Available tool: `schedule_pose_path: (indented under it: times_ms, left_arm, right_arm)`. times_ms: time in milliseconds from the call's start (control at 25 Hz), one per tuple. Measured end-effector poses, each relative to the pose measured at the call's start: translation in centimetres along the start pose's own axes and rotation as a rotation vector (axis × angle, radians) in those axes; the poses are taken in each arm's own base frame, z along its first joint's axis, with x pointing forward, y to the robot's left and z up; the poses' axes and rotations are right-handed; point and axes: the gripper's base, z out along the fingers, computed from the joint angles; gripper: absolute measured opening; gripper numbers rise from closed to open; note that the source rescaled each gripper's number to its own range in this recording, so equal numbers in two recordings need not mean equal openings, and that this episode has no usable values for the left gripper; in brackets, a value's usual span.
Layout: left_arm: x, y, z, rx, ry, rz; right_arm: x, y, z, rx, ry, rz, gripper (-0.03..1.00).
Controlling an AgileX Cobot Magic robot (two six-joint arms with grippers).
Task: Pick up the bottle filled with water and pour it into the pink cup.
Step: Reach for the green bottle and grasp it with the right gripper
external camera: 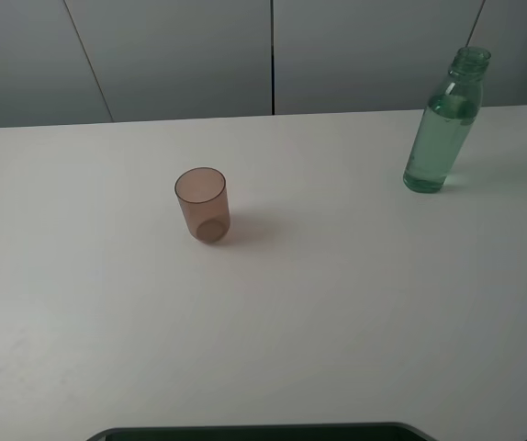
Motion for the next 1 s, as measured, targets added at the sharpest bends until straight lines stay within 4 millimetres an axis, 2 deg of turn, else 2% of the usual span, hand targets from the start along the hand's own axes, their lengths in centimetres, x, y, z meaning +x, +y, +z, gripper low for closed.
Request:
schedule_pose_path:
  times_ms: [1000]
  left_arm:
    - [0.0,0.0,0.0,0.0,0.0,0.0]
  right_arm:
    - [0.0,0.0,0.0,0.0,0.0,0.003,1.0]
